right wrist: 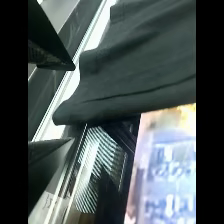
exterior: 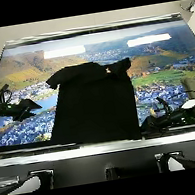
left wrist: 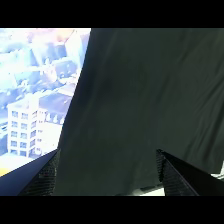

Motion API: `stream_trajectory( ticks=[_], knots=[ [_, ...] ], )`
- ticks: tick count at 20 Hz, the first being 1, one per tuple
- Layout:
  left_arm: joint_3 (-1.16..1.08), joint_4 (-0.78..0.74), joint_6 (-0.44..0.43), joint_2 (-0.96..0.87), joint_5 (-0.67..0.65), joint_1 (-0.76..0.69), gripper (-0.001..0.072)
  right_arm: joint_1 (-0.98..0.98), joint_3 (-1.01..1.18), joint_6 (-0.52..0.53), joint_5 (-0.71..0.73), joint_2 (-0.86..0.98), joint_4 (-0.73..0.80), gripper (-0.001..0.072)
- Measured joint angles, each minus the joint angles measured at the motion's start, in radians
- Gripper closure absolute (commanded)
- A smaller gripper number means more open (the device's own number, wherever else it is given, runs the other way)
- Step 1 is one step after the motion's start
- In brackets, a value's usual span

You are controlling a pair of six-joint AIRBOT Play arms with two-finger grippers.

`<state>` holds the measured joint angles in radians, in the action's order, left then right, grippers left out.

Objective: Fold the clothes and pants, and hang the long-sleeved shirts on hangers.

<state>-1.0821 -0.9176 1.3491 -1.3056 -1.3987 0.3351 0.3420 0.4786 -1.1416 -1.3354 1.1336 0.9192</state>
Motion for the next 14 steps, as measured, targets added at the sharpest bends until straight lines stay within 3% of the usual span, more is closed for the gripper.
stream_trajectory(
  ticks=[5,9,10,12,13,14],
  knots=[
    [0.003,0.018,-0.005,0.001,0.005,0.000,-0.0004,-0.044,-0.032,-0.006,0.054,-0.001,-0.026,0.0228],
    [0.003,0.031,-0.006,0.001,0.005,0.000,-0.0004,-0.161,-0.041,-0.068,0.113,-0.002,-0.045,0.0232],
    [0.003,0.034,-0.007,0.001,0.005,0.000,-0.0004,-0.190,-0.042,-0.085,0.130,-0.002,-0.050,0.0304],
    [0.003,0.036,-0.007,0.001,0.005,0.000,-0.0004,-0.241,-0.044,-0.110,0.176,-0.002,-0.040,0.0596],
    [0.004,0.036,-0.008,0.001,0.005,0.001,-0.0004,-0.259,-0.045,-0.117,0.196,-0.002,-0.029,0.0678],
    [0.004,0.036,-0.011,0.001,0.005,0.002,-0.0003,-0.272,-0.045,-0.130,0.210,-0.002,-0.032,0.0677]
  ],
)
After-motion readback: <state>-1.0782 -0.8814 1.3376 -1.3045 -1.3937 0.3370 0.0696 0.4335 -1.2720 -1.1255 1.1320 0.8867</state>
